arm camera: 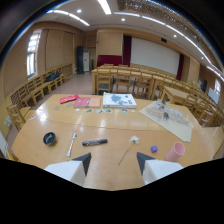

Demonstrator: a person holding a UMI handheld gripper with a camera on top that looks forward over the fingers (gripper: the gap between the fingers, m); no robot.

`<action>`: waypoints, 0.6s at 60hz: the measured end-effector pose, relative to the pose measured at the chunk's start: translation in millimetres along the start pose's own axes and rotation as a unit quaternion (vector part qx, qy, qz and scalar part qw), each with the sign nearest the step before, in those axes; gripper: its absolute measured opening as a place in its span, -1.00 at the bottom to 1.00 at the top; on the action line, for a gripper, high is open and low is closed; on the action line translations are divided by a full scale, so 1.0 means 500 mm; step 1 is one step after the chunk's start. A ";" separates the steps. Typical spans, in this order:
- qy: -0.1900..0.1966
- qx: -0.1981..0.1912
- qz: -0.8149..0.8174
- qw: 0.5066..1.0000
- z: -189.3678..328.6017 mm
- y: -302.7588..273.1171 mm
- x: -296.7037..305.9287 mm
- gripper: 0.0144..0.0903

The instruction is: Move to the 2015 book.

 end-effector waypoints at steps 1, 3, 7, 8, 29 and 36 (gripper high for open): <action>0.001 0.001 0.000 1.000 0.000 -0.001 0.000 0.90; 0.002 0.002 0.000 1.000 0.001 -0.002 -0.002 0.89; 0.005 0.004 0.002 1.000 0.013 0.000 -0.011 0.90; 0.007 0.004 0.002 1.000 0.010 -0.002 -0.021 0.90; 0.037 0.010 0.009 0.999 0.044 -0.014 -0.052 0.89; 0.042 0.018 0.006 0.999 0.089 -0.055 -0.043 0.90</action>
